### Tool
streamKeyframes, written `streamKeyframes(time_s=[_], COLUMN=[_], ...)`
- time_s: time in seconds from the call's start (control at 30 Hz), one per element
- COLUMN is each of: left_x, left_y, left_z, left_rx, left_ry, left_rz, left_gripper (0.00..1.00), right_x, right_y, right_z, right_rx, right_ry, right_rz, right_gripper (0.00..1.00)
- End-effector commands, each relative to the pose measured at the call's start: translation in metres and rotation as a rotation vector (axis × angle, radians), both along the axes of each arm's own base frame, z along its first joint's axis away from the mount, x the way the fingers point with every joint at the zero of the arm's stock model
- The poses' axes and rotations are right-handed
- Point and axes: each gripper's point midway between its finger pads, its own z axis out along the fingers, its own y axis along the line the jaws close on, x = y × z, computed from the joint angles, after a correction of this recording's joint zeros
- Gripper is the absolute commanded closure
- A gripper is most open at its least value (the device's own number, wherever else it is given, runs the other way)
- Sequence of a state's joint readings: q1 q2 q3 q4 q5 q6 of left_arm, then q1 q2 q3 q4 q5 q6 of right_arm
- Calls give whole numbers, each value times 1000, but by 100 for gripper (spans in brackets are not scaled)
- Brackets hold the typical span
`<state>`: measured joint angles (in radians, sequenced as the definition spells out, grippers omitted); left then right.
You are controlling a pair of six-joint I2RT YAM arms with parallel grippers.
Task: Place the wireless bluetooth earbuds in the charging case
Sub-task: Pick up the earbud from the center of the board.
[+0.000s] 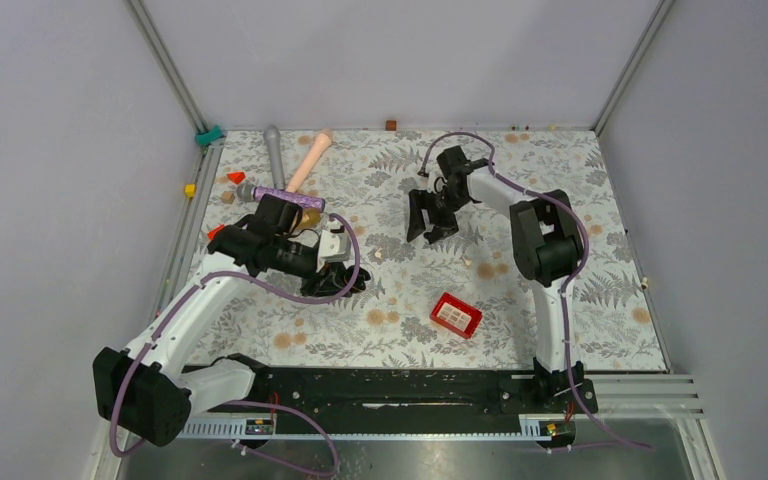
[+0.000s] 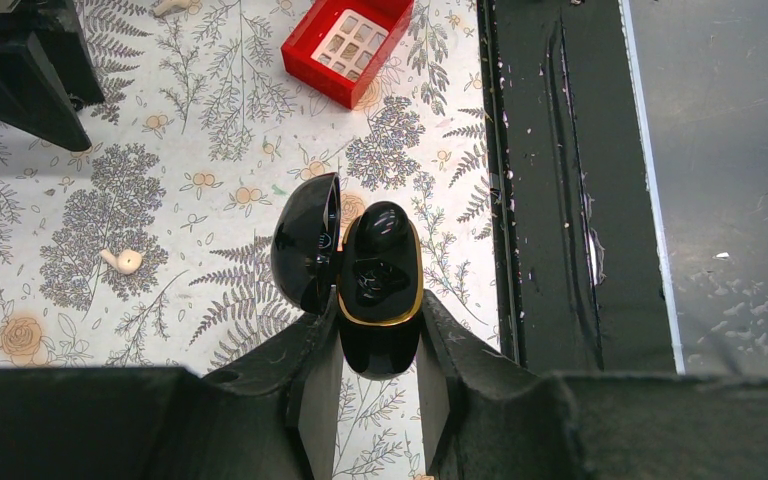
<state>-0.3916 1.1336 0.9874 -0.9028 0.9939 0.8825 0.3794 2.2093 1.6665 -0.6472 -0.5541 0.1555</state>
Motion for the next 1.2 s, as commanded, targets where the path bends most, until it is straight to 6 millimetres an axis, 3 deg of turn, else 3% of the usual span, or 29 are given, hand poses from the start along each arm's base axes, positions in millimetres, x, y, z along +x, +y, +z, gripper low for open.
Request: streamKeyframes(time_s=[0.0,0.23,0.4,0.83,1.17], left_x=[1,1,1,-1,-2], left_y=[-1,-2,-2,0,1], left_z=[10,11,12,15,16], left_rx=[-41,-49,-52,-64,-77], left_ry=[-48,-46,-49,-63,-66], left_rz=[-9,-15,-15,-10,-9], left_gripper=[100,100,100,100,100], right_x=[1,20,29,38,37], right_y=[-13,-54,-55,-13,-15], right_z=[31,62,71,35,11], right_rx=[-79,-396,-587,-878,-1045], right_ry=[-122,-441,-614,-661,-619], right_rz=[38,168,289,596,744], right_gripper=[23,24,25,33,36])
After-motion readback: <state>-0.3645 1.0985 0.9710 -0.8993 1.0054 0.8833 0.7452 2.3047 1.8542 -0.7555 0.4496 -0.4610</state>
